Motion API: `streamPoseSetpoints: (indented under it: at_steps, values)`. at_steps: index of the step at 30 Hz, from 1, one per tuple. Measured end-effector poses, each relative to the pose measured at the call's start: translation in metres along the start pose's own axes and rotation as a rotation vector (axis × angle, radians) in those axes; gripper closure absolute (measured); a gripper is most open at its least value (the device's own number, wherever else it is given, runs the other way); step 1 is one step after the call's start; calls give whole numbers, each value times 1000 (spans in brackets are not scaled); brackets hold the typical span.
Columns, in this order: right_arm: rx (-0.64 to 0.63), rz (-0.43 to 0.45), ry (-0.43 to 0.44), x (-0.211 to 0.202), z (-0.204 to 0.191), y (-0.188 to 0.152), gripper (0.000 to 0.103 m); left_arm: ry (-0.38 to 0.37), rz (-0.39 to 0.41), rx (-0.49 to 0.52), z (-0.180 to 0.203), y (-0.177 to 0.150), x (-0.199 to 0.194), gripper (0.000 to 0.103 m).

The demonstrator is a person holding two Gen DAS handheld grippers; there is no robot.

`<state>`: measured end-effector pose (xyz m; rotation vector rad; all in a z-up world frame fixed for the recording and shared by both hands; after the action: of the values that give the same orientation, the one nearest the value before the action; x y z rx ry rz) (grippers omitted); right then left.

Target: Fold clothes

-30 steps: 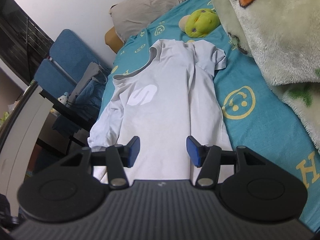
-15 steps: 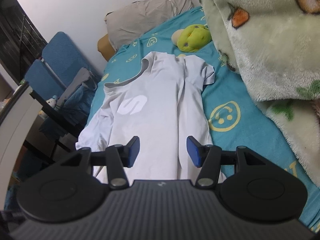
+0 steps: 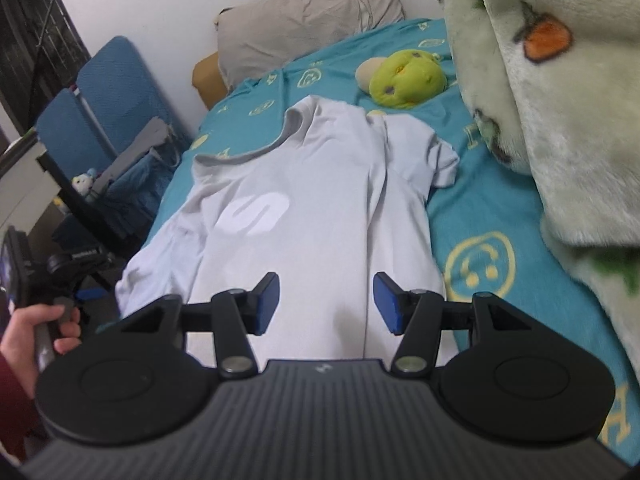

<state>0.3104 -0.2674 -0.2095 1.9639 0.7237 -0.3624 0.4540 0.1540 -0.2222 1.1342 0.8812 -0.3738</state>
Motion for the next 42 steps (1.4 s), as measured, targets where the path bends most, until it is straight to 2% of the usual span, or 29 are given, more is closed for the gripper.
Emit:
streamPoseSetpoints:
  at_steps: [3,5,8,10,13,17,23,27,31,33,36,38,41,42]
  values:
    - [20,-5,-15,14,11,1,47,-22,-11,1,1,-6,18,35]
    - [47,-21,-23,22,19,0,47,-9,19,37,2,-9,21,38]
    - [54,-27,-26,24,23,-3,47,23,66,108,4,-12,21,63]
    - [49,-22,-28,22,22,-3,47,45,82,159,7,-13,21,93]
    - [43,-17,-35,19,21,-3,47,60,92,181,11,-8,11,99]
    - [43,-15,-36,13,18,-5,47,82,155,207,19,16,-15,100]
    - [40,-20,-32,8,15,-7,47,133,260,273,42,76,-45,100]
    - [50,-37,-38,10,17,-10,47,303,346,328,47,122,-45,100]
    - [50,-39,-57,15,22,-9,47,538,368,365,34,154,-9,100]
    - [53,-44,-66,18,26,-10,47,612,359,367,23,157,16,100]
    - [31,-48,-77,25,27,-11,47,563,326,329,12,144,51,99]
    - [18,-49,-89,29,29,-11,47,514,291,301,7,129,68,94]
    - [13,-46,-97,34,31,-10,47,424,218,258,2,108,77,75]
    - [11,-46,-99,36,31,-9,47,384,206,245,2,101,73,61]
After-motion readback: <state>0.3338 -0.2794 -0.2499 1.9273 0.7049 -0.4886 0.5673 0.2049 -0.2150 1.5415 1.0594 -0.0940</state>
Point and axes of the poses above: each gripper's, at about its wrist camera, not at the fingertips, and x roughly the way its jaws point, z to its right, y to its top, the point moved 7 cm from there along x, roughly the way its jaws point, and after that the axes turned 9 degrees about y, right-handed, at the moved point
